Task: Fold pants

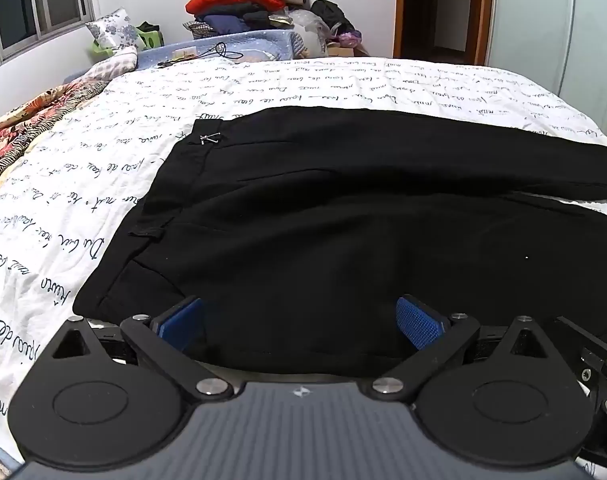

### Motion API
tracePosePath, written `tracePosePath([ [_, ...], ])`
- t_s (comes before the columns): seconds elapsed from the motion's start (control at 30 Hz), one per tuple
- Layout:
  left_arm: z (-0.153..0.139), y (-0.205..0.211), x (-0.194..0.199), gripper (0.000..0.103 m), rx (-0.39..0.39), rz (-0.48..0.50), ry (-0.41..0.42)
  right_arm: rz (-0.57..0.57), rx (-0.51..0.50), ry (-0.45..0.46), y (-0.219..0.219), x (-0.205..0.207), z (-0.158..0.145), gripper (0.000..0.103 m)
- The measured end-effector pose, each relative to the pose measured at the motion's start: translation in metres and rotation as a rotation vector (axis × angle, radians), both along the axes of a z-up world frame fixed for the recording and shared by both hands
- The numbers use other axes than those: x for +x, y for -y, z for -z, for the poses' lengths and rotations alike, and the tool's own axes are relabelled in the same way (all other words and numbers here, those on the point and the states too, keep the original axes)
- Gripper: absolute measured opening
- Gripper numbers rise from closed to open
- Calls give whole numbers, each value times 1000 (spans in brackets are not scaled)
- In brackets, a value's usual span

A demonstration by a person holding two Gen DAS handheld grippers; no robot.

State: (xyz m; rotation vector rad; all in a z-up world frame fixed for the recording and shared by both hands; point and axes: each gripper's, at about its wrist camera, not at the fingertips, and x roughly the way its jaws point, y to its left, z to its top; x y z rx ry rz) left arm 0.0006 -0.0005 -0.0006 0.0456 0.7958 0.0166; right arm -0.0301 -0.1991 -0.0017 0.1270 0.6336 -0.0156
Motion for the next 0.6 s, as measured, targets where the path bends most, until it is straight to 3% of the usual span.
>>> tracePosePath([
  [0.6, 0, 3, 0, 103, 16, 0, -2, -1, -1, 2, -1, 1, 2, 103],
])
